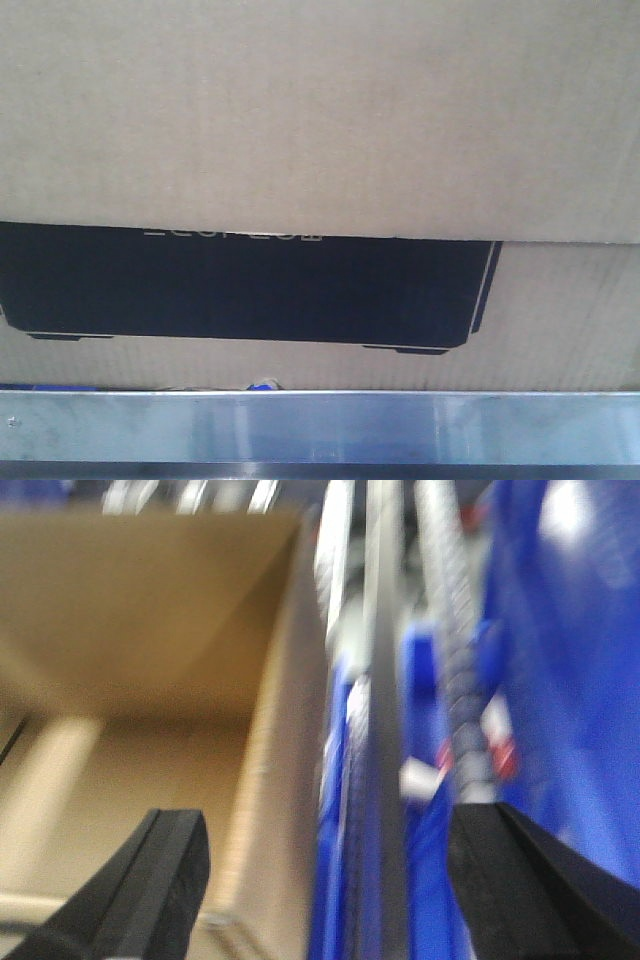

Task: Grab box from left shelf to table start
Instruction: 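Close both grippers on the box side walls, then lift the box with both grippers and pull it off the shelf, then hold the box with both grippers while the base turns away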

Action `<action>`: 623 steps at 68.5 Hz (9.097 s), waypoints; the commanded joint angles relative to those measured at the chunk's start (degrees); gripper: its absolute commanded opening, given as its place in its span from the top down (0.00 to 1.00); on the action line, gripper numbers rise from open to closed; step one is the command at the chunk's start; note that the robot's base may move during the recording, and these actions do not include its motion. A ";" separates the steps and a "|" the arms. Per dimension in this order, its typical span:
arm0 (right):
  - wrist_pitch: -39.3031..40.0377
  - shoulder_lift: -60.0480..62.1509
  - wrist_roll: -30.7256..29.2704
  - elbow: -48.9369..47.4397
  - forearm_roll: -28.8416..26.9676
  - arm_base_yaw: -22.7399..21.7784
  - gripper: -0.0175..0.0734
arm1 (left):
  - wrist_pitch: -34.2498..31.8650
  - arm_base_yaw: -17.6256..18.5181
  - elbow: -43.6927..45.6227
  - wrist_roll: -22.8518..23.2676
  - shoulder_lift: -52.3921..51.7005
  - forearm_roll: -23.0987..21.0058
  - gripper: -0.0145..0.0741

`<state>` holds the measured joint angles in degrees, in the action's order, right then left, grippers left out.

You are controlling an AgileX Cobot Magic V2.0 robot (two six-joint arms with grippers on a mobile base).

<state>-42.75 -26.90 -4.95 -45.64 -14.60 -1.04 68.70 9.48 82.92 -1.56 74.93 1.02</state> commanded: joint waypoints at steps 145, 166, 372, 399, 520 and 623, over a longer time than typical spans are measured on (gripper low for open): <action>-16.21 -48.97 0.68 -31.43 5.45 5.52 0.74 | -2.01 -0.06 1.88 0.71 -0.90 -1.62 0.94; -17.96 -48.61 0.68 -31.43 5.45 5.52 0.74 | -1.76 0.05 1.88 0.83 -1.60 -3.45 0.94; -4.71 14.03 0.01 -10.10 0.51 5.52 0.74 | -13.46 0.05 -18.67 3.53 -60.68 -6.30 0.94; -4.71 14.03 0.01 -10.10 0.51 5.52 0.74 | -13.46 0.05 -18.67 3.53 -60.68 -6.30 0.94; -4.71 14.03 0.01 -10.10 0.51 5.52 0.74 | -13.47 0.05 -49.01 3.53 -60.29 -6.30 0.94; -4.71 14.03 0.01 -10.10 0.51 5.52 0.74 | -13.47 0.05 -49.01 3.53 -60.29 -6.39 0.94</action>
<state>-53.49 -12.65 -4.80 -54.07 -15.46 4.65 50.86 9.49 33.98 2.39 13.49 -11.83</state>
